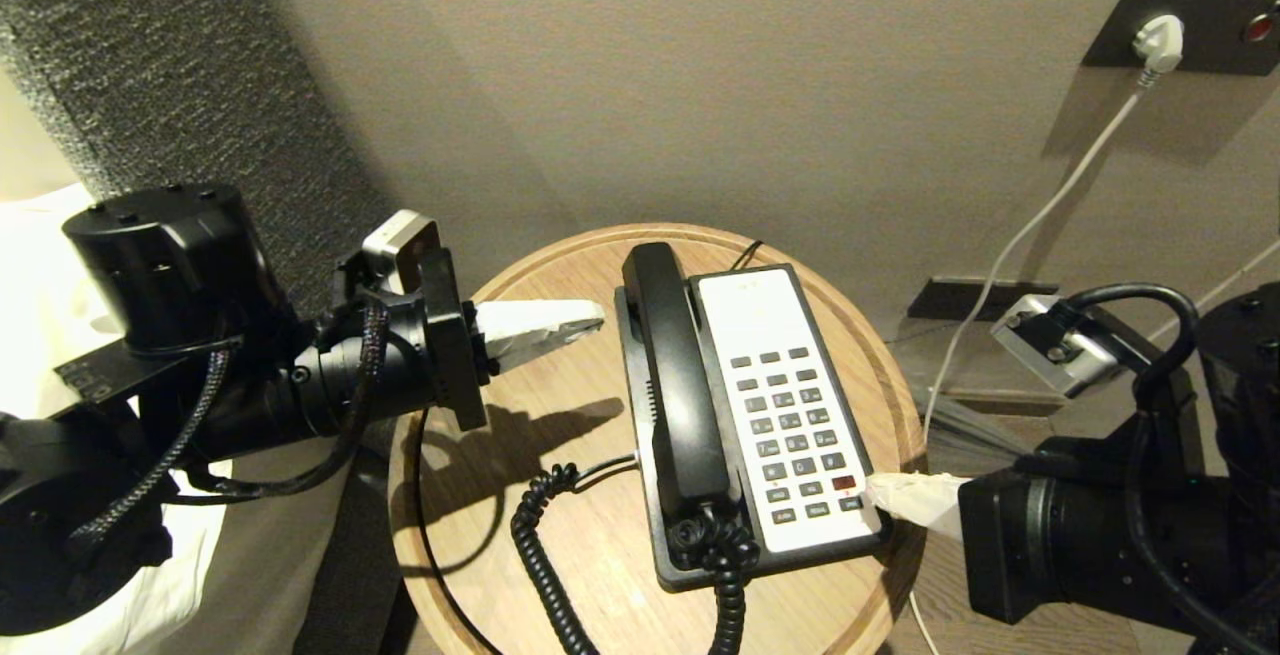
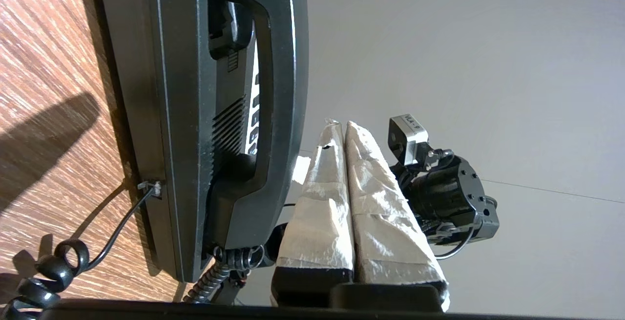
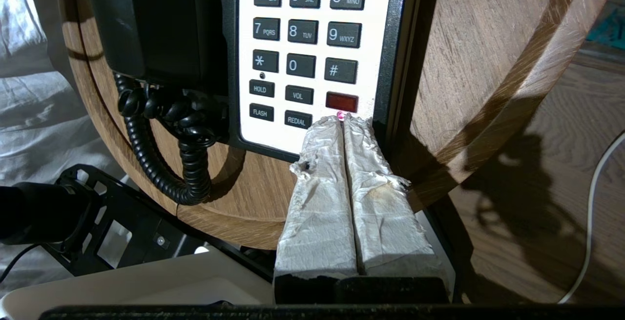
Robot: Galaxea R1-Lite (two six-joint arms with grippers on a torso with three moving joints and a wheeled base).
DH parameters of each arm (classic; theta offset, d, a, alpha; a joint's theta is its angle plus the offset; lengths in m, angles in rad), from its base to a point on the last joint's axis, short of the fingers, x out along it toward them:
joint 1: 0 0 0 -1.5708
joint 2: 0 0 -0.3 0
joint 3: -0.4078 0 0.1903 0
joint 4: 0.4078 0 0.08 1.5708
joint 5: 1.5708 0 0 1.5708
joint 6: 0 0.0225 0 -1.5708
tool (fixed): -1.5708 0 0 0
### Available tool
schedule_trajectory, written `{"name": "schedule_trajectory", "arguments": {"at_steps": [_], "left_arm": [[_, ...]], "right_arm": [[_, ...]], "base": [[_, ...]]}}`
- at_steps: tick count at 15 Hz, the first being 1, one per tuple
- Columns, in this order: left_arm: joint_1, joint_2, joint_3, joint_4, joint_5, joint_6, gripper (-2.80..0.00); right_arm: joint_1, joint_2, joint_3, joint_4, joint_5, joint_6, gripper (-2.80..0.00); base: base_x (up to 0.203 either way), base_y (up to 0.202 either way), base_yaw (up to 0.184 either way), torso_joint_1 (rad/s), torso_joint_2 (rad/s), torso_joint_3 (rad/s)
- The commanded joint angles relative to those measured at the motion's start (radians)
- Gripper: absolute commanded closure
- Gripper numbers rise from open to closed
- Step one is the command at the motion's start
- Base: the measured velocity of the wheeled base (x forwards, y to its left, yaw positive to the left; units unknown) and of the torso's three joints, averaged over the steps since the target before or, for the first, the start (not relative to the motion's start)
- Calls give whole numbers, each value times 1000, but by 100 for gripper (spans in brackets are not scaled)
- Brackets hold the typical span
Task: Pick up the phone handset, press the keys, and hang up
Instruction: End the call using the dial pad
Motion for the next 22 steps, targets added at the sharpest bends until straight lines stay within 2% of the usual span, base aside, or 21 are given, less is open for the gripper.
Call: {"name": "schedule_trajectory", "arguments": {"at_steps": [1,22], "left_arm": [[0,2,1,-5,-4,-7,0],[23,13,-6,-8,-3,-4,0]], "right_arm": [[2,13,-1,-3,-1,1,0],[8,58,-1,-9,-5,-2,0]], "base": [[0,0,0,0,0,0],[0,0,0,0,0,0]]}}
